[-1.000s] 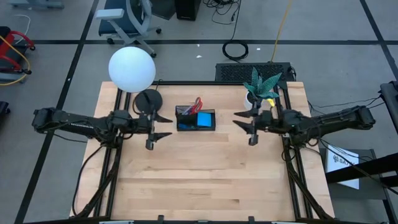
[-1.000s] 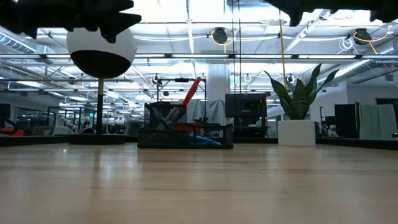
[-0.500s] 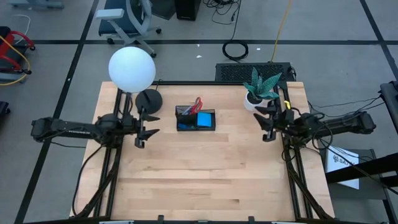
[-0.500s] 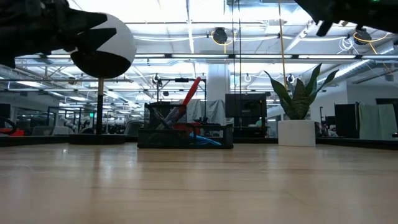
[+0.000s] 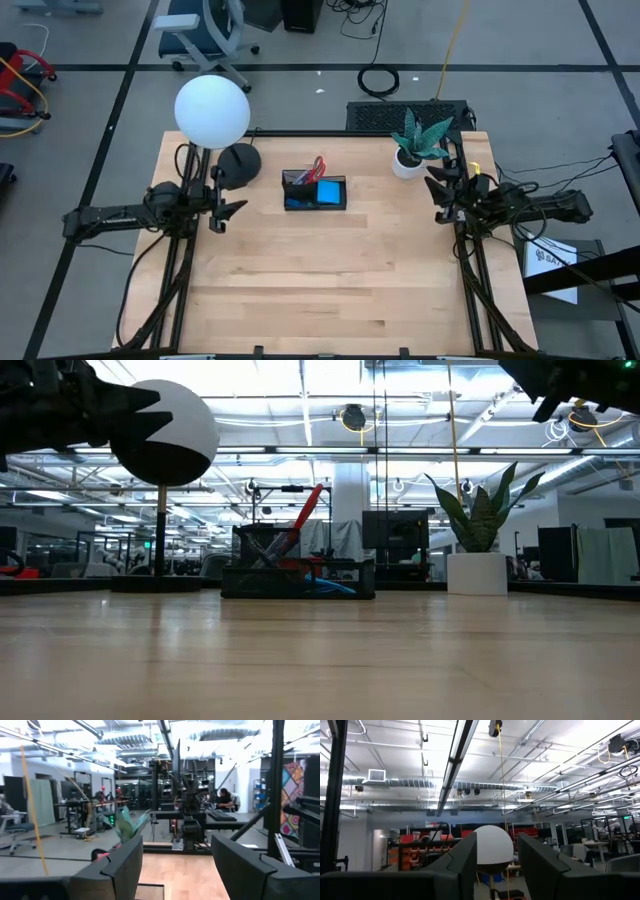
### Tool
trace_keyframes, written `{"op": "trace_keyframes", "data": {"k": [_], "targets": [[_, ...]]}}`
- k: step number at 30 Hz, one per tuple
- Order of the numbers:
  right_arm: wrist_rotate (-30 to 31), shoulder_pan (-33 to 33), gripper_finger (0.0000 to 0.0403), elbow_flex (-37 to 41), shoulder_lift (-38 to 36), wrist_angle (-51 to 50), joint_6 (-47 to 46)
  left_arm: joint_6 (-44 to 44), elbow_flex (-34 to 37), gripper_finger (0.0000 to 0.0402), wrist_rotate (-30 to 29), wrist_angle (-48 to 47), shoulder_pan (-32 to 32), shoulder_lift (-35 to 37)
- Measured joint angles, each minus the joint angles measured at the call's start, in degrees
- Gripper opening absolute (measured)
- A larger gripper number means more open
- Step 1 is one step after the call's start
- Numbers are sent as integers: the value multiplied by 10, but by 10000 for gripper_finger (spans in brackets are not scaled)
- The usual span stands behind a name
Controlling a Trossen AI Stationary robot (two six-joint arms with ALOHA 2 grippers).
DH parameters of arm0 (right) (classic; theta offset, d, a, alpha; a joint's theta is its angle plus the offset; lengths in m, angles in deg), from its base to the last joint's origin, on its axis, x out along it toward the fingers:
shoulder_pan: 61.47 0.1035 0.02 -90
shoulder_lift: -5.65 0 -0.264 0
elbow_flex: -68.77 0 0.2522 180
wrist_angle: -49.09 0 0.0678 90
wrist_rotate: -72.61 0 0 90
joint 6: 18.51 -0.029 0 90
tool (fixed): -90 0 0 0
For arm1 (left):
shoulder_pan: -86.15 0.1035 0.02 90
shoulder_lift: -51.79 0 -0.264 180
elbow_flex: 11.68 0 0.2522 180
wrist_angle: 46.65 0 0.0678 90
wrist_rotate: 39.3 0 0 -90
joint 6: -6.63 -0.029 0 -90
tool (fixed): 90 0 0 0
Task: Pick and place office supplies into organizer
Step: Return to Home Position
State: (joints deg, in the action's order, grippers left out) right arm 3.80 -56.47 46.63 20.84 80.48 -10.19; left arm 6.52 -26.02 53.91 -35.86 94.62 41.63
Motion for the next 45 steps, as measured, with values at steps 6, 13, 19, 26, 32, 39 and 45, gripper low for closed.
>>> {"op": "trace_keyframes", "data": {"k": [6, 13, 19, 26, 32, 39, 45], "targets": [[-1, 0, 132, 0, -86, -78, 3, 9, 0, 244, 12, -80, 24, 79], [-3, 0, 132, 0, -146, -129, 10, 11, -4, 244, 41, -76, 39, 100], [-3, 0, 132, 4, -151, -128, 31, 9, -4, 244, 43, -79, 46, 100], [-3, 0, 132, 71, -151, 20, 43, -2, -4, 244, 43, -35, 46, 100], [5, 0, 132, 73, -151, 8, 44, -5, 0, 244, 44, -49, 46, 100], [15, 0, 132, 74, -150, -95, 33, -14, 0, 244, 43, -102, 46, 100], [15, 0, 132, 74, -150, -225, 52, -14, 0, 244, 39, -185, 46, 100]]}}
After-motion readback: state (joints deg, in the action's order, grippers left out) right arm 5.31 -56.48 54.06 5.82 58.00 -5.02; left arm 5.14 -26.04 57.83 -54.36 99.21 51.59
